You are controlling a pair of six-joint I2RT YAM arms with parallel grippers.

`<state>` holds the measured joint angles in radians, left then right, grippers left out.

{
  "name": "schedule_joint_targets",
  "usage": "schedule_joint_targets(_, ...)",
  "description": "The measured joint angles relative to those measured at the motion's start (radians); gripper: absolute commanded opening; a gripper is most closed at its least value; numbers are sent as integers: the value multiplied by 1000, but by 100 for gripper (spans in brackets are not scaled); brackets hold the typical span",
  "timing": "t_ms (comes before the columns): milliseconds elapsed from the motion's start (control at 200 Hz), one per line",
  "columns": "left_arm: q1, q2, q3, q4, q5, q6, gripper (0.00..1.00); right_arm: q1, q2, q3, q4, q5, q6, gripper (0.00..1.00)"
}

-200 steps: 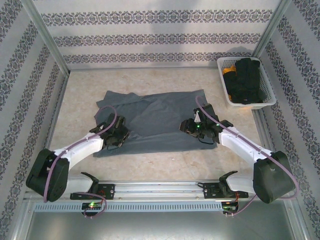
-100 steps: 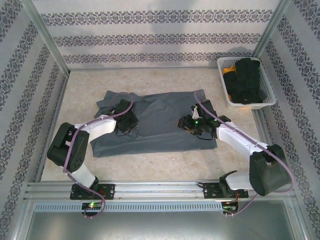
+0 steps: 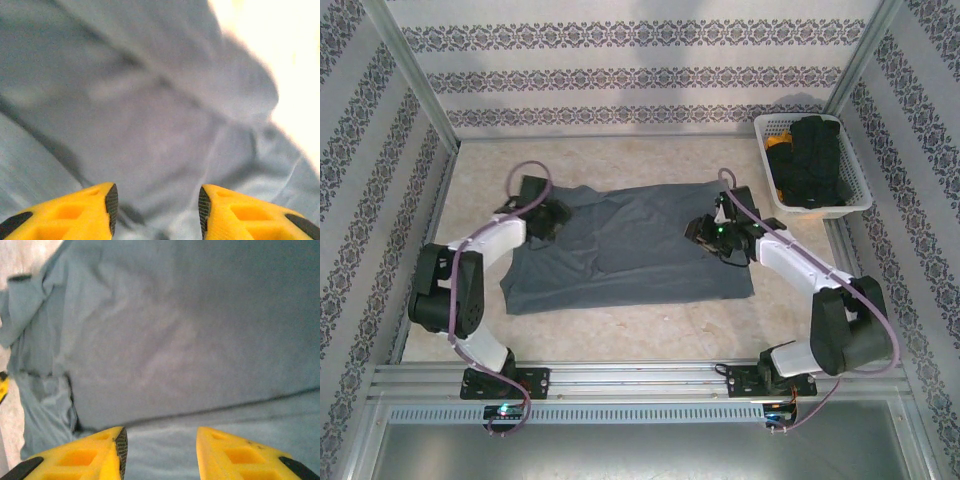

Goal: Fold and stack the t-shirts

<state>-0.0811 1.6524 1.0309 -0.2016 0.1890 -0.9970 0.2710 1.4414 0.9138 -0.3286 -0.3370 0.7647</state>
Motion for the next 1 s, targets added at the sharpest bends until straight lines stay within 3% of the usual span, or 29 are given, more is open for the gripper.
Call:
schedule_joint_targets(115,145,29,86,-10,20,6,40,-27,72,84,-3,31,2,42)
schedule_joint_targets(240,220,126,219,-24,37,32,39,-34,163,191,-3,38,2,43)
schedule_joint_targets(505,311,306,304,-135,43,42,45,-34,257,301,-25,37,-5,43)
schedule_joint_targets(699,318,369,359,-158,43,59,45,-34,283,328,-40,34,-13,43)
schedule_joint_targets(829,318,399,367,-143,50,73,37,-34,289,331,-46,33,-13,43)
schedule_joint_targets(1004,319,408,360,-98,73,84,16,-40,290,331,-49,33,-13,43)
